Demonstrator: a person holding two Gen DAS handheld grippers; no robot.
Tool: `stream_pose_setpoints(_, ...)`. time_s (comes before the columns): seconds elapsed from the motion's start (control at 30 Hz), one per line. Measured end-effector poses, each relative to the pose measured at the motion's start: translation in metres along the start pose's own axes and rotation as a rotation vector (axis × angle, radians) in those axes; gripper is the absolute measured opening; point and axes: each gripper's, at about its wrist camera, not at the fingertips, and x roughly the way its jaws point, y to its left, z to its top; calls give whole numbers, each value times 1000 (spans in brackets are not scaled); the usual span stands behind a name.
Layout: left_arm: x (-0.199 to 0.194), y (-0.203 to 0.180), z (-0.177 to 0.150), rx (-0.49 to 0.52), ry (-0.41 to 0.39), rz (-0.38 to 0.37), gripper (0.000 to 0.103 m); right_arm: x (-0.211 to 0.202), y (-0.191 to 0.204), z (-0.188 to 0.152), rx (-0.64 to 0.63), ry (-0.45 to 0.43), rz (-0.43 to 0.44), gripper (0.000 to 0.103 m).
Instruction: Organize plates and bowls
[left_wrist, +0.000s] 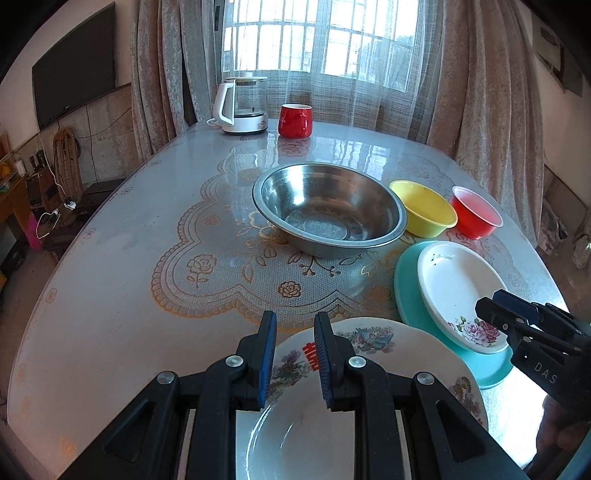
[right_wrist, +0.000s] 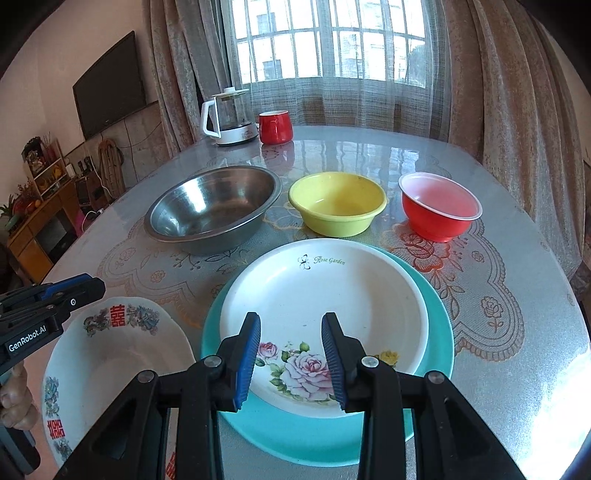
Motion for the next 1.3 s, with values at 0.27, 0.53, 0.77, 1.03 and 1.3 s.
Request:
stream_pose_setpoints(0.27, -5, 15, -7, -31, 6, 6, 21, -1, 5, -2, 42, 10, 89, 35)
stream_pose_setpoints(0.53, -12, 34, -14, -61, 5, 22, 21, -4, 12, -4, 78, 25, 171, 35)
stream_pose_setpoints(0.77, -19, 53, -24, -95, 9, 30, 22, -7, 25, -9, 67, 35, 212, 35)
stream_pose_setpoints(1.03, -25, 86, -35, -164, 14, 18, 25, -13, 28, -14, 99, 46, 259, 35)
stream_pose_setpoints(1.3, -29, 112, -52, -203, 7, -69, 31, -20, 15, -28, 157, 79, 284, 35)
